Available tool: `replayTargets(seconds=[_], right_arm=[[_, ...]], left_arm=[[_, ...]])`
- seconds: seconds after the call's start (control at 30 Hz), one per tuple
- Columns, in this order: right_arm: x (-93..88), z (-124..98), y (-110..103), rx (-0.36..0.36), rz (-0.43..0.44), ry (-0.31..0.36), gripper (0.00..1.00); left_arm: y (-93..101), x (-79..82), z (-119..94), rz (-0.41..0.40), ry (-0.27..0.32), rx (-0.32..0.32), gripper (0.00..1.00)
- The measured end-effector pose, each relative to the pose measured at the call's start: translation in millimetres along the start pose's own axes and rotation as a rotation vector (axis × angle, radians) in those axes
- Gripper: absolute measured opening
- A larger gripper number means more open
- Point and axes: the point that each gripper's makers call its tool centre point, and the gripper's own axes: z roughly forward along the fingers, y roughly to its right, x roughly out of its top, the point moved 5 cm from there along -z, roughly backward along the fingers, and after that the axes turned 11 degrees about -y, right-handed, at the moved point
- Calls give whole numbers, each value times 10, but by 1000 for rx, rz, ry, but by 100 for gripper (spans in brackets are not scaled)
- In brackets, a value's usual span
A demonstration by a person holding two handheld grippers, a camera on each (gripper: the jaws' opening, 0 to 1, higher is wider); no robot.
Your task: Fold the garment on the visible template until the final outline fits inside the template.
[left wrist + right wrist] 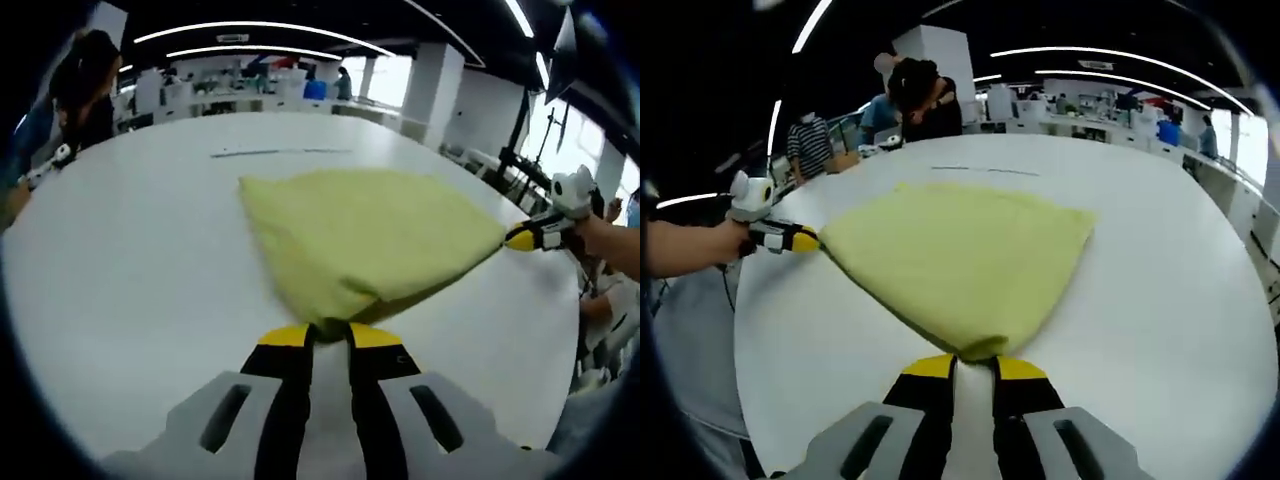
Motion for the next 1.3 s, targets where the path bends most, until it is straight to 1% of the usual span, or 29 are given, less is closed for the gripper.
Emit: replayTargets(seconds=[0.1, 0.2, 0.3, 0.43, 0.63, 0.7, 0.73, 0.8, 0.87, 0.9, 1.0, 1.03, 1.07, 1.13, 1.2, 1.27, 1.3], right_arm=[[5, 10, 9, -11, 47, 28, 6], [-2, 18, 9, -16, 84, 44, 0], [3, 34, -11, -4, 135, 64, 0], [5, 38, 19, -23, 126, 74, 0], [-6, -38, 111, -54, 92, 63, 0], [-18, -64, 131, -56, 59, 43, 0], [-34, -89, 171, -79, 17, 19, 0], [-59, -118, 206, -91, -37, -12, 0], [-79, -145, 237, -107, -80, -37, 0], [-93, -156, 243, -105, -98, -51, 0], [-99, -182, 248, -102, -145, -66, 0], [-99, -185, 246, -102, -154, -69, 0], [-107, -195, 234, -103, -165, -78, 0], [-127, -203, 217, -98, -193, -99, 0], [-141, -212, 209, -92, -201, -109, 0], [-189, -249, 187, -80, -210, -124, 0], [-206, -264, 182, -77, -212, -127, 0]], left_arm=[[22, -7, 11, -56, 19, -17, 6], [6, -21, 19, -86, 33, -18, 4], [22, -24, 25, -110, 41, -29, 2], [20, -27, 25, -123, 43, -31, 1], [-35, -42, -17, -88, 31, -30, 1], [-69, -40, -46, -65, 20, -26, 1], [-79, -36, -58, -55, 18, -27, 0], [-112, -22, -89, -12, 4, -23, 0], [-122, 5, -121, 51, -8, -28, 0], [-119, 4, -134, 90, -28, -33, 0], [-105, 5, -144, 179, -56, -49, 0], [-99, 2, -147, 192, -61, -52, 0], [-87, -14, -150, 220, -78, -61, 0], [-85, -37, -153, 242, -93, -63, 0], [-70, -59, -160, 246, -99, -64, 0], [-11, -116, -188, 255, -103, -68, 0], [-16, -132, -190, 257, -106, -71, 0]])
